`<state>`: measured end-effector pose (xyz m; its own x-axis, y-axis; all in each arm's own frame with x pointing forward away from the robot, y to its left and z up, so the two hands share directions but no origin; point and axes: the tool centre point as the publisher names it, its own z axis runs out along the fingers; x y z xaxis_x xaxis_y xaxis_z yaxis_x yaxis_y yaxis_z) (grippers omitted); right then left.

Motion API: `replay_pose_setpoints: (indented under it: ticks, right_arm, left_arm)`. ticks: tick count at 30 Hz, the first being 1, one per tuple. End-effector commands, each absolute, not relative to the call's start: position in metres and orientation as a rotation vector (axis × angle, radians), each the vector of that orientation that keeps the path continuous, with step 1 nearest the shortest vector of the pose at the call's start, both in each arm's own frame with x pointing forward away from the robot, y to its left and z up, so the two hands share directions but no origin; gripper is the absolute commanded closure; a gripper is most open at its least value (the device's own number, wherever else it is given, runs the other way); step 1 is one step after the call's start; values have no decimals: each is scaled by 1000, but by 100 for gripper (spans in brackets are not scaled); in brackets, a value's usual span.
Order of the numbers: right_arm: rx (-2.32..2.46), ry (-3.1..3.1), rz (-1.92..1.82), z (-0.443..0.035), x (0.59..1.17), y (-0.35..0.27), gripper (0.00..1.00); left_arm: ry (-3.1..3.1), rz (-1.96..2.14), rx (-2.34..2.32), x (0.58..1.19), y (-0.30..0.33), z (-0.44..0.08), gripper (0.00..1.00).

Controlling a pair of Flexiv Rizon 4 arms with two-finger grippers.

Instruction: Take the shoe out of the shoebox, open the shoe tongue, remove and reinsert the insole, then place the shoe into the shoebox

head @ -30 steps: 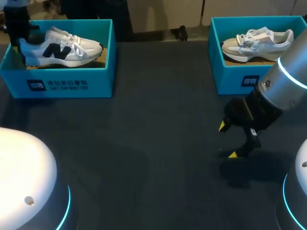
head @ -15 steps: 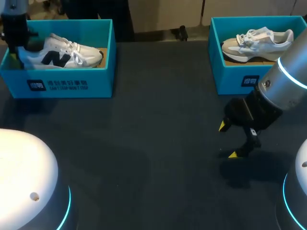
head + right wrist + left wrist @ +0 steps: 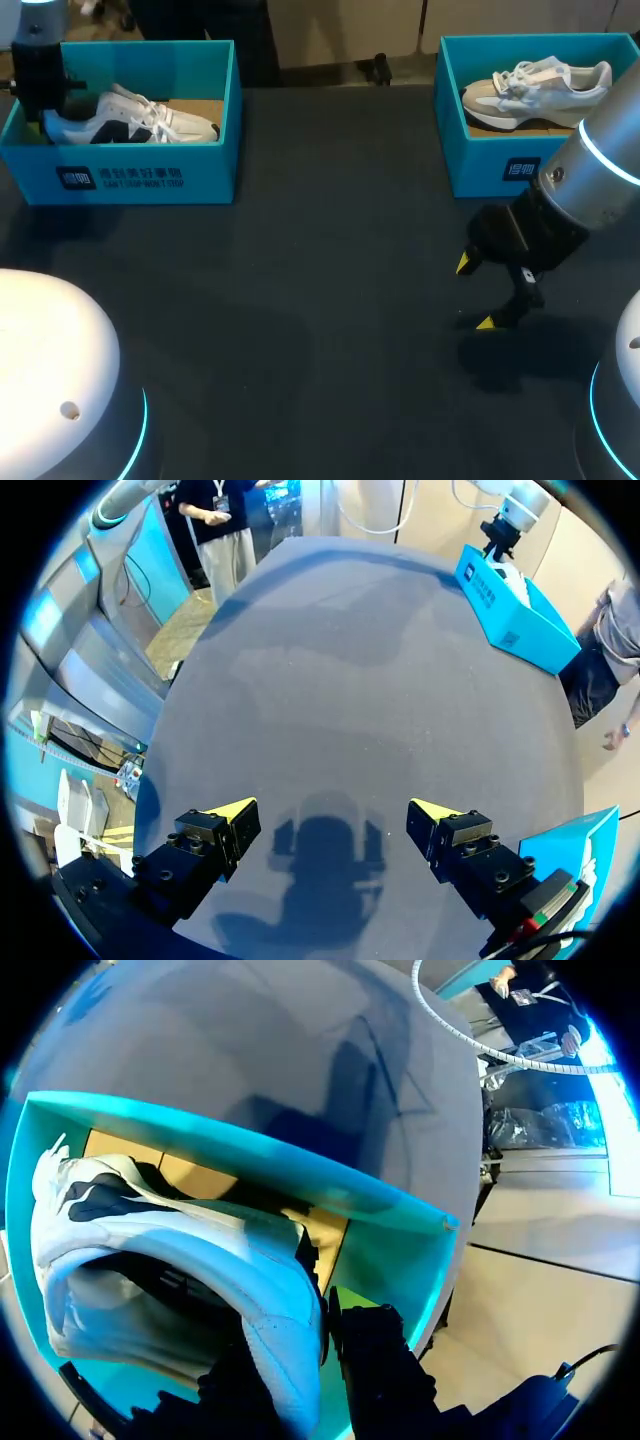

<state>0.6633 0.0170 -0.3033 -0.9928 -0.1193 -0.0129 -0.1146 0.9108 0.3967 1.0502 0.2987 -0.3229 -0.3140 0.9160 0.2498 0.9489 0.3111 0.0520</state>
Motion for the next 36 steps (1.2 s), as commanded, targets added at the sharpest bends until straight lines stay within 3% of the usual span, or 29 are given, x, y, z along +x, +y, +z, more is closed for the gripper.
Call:
replay_pose_setpoints:
  ticks: [1, 36]
  right_arm:
    - [188, -3062, -631, -304, 663, 17, 0]
    - [188, -3062, -631, -304, 663, 17, 0]
  left_arm:
    - [-2396, -263, -1710, 1058, 298, -329, 100]
    - [-2288, -239, -1798, 1043, 299, -372, 100]
